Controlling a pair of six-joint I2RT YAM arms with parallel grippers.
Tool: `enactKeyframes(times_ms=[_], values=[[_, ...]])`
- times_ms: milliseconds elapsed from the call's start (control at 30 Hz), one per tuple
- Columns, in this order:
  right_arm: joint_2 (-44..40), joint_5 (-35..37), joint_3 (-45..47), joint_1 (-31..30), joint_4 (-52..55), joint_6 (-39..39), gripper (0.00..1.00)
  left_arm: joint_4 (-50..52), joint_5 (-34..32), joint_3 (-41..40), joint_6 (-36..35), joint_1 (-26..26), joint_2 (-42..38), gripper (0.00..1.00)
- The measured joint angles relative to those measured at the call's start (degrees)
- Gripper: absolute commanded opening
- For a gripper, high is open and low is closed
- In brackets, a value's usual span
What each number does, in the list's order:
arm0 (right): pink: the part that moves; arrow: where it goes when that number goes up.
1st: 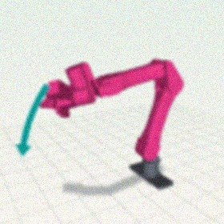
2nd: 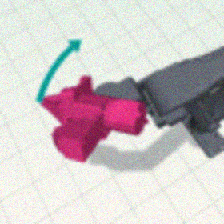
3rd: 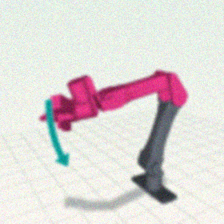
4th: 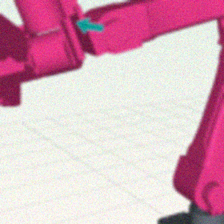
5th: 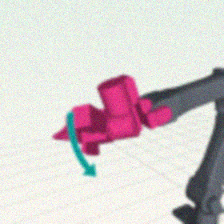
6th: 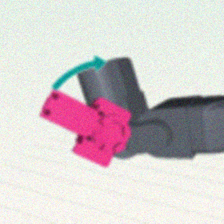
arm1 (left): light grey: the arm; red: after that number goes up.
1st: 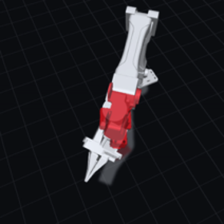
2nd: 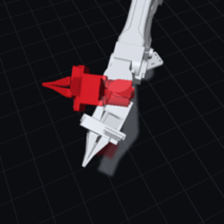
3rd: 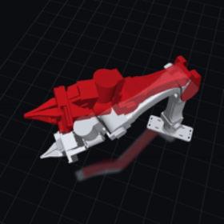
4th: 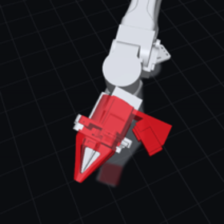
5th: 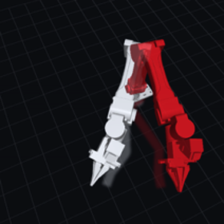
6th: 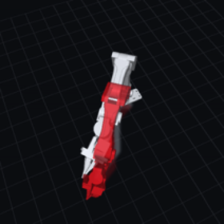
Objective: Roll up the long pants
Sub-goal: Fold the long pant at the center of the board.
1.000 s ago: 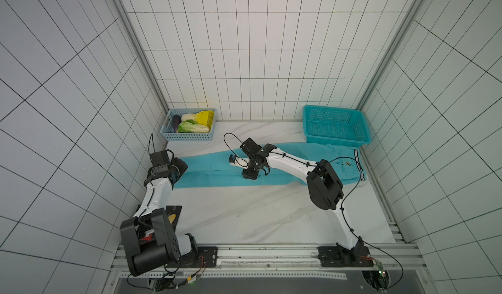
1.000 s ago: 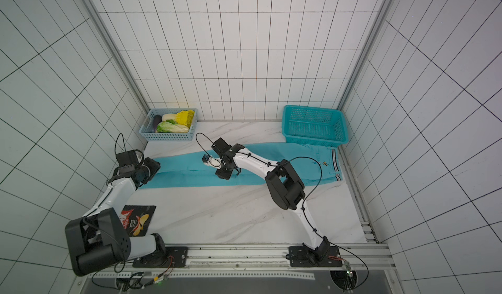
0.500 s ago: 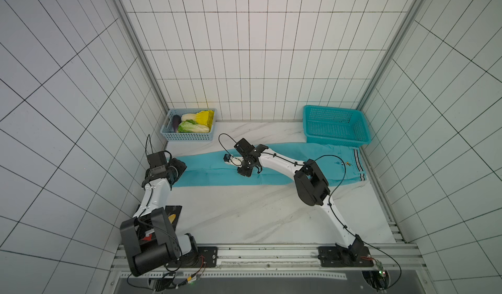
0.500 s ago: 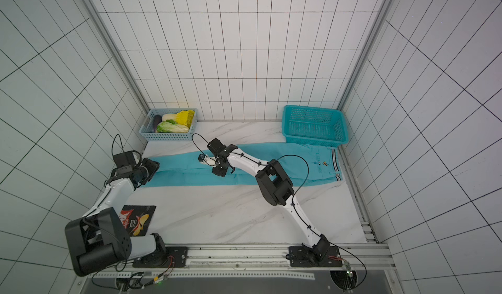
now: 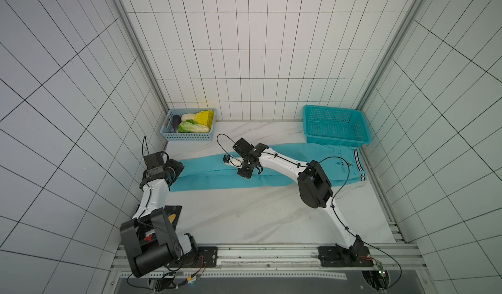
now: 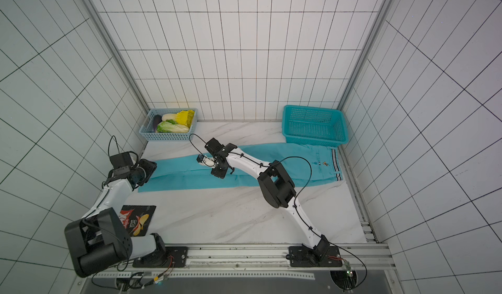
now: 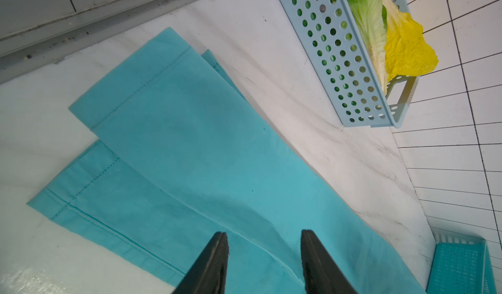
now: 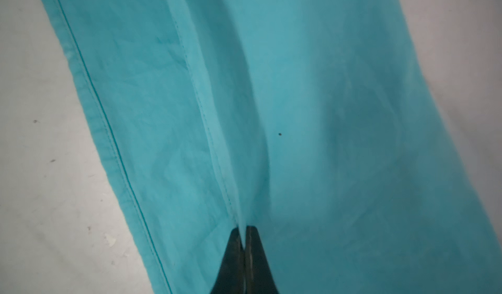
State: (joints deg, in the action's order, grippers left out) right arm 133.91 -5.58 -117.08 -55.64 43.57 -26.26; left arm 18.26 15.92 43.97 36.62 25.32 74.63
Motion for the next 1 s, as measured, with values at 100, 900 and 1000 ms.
enactKeyframes(times_ms=[100,900,1000], values=[[-2.23,1.53,0.31,-1.22,0.42,1.49,0.0,0.0,-0.52,0.0,0.11,0.2,0.0,0.51],[-13.57,-4.81,17.75,-2.89,-2.45,9.38,0.58,1.62,-4.57,-0.5,-0.68,1.77,5.79,0.98],[-21.33,-10.05,19.26,1.92,-4.2,14.67,0.59,4.02,-6.34,1.7,-1.6,1.86,8.04,0.98]])
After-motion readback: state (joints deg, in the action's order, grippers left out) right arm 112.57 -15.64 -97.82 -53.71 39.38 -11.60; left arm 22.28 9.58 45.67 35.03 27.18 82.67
